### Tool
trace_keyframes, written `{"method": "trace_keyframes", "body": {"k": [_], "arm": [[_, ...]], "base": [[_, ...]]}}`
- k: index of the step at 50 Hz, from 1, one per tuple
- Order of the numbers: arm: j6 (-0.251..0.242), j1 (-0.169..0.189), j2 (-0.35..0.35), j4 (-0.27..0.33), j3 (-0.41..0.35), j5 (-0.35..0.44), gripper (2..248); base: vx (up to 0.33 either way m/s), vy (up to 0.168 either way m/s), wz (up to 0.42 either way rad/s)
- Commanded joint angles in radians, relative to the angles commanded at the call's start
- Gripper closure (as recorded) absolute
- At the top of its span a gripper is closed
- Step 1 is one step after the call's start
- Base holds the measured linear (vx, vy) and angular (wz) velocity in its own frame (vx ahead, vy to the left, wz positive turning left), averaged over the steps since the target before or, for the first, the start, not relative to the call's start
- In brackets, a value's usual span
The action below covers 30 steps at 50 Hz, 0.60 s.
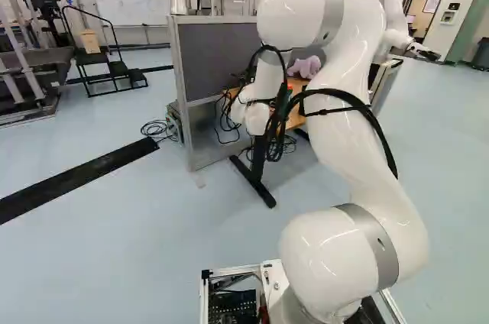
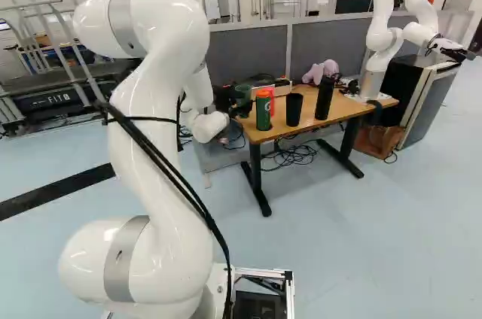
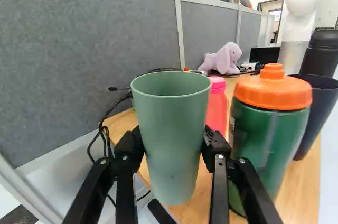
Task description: Place the green cup on the table
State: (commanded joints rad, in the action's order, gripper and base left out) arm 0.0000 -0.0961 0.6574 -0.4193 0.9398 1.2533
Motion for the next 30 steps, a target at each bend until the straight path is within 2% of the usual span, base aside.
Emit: {"method": "trace_keyframes", "body": {"k": [30], "arm": [[0.0, -0.007, 0.151, 0.0, 0.198, 0.0, 125]], "base": [[0.0, 0.0, 0.0]]}}
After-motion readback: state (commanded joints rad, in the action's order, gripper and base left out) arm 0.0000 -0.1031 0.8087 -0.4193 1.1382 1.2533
